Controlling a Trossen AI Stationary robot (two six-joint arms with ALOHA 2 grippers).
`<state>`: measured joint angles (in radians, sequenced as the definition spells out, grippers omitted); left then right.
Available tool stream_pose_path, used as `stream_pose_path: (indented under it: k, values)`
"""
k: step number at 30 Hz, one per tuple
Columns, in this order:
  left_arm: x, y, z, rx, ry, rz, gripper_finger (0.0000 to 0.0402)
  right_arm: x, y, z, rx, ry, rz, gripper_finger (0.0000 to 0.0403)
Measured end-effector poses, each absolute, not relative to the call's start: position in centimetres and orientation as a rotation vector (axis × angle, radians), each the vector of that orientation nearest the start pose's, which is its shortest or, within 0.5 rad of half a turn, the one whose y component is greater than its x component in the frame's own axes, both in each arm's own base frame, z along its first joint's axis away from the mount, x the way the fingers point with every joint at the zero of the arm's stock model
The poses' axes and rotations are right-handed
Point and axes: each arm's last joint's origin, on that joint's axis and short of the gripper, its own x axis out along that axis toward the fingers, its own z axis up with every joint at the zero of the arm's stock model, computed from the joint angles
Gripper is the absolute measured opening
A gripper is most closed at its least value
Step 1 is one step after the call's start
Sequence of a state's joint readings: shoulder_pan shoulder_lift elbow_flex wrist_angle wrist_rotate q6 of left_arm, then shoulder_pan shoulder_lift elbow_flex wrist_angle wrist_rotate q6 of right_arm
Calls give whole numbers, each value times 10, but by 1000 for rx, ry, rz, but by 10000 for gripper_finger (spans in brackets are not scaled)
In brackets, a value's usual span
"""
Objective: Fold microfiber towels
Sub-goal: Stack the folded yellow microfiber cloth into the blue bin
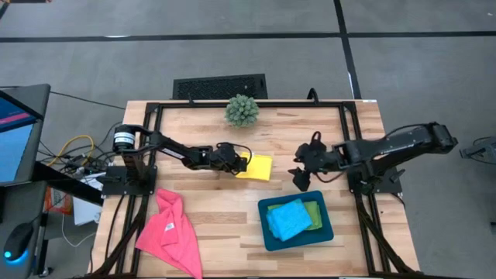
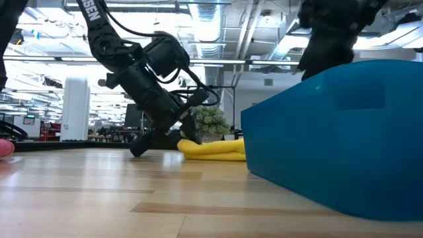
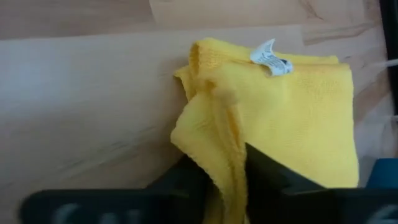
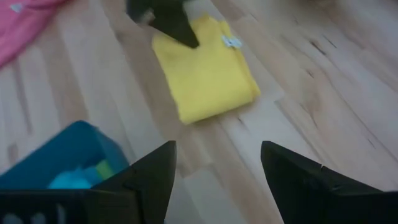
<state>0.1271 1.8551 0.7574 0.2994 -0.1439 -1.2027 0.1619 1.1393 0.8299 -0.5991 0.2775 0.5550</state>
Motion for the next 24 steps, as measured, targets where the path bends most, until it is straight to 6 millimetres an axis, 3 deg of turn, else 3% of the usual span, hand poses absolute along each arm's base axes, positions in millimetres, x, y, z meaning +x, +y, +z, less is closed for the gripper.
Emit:
stream_pose_path:
  k: [3,8,13,19,24]
  values:
    - [326,46,97,-1100,525,685,16,210,36,255,328,809,-353,260]
    - [328,50,110,-1094,491,609,11,192,49,266,388,780,-317,260]
    - [335,50,151,-1112,311,547,6,171,62,277,418,710,-307,260]
    - [344,26,188,-1147,186,486,4,149,68,287,405,611,-354,260]
    - [359,-10,213,-1179,130,413,4,139,67,289,383,582,-371,260]
